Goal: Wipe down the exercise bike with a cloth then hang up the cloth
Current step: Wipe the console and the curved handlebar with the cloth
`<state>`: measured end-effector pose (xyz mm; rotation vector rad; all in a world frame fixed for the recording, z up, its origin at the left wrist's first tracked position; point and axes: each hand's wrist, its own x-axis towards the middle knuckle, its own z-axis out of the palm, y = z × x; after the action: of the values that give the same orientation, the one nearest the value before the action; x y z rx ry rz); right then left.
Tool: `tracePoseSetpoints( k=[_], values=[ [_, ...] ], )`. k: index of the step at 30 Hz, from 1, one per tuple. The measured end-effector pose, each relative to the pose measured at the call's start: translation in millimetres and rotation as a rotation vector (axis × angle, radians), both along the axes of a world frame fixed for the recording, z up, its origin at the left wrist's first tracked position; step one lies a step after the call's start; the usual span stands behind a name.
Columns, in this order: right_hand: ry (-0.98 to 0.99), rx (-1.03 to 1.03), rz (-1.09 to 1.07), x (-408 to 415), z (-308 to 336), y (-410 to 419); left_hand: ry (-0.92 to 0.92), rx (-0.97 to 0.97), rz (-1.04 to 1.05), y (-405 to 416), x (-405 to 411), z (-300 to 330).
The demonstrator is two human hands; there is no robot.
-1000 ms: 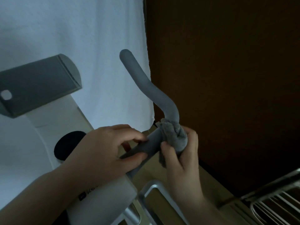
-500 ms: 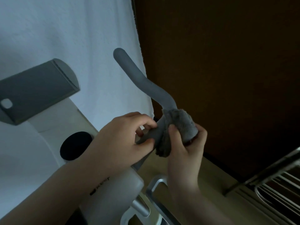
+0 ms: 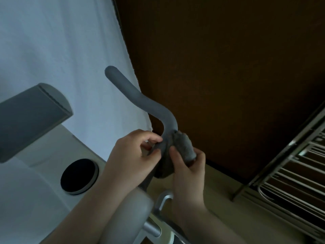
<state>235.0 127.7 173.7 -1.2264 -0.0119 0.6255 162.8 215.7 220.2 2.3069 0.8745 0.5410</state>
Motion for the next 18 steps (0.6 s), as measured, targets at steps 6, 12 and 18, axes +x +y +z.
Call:
tracePoseSetpoints(
  k=[6, 12, 18],
  values=[
    [0.008, 0.035, -0.023, -14, -7, 1, -0.030, -0.058, 0.023, 0, -2, 0],
    [0.120, 0.087, -0.080, 13, -9, 16, -0.037, -0.025, -0.021, 1, -5, 0],
    [0.160, 0.085, -0.051, -8, -11, 7, -0.032, -0.029, -0.051, 2, -3, 2]
  ],
)
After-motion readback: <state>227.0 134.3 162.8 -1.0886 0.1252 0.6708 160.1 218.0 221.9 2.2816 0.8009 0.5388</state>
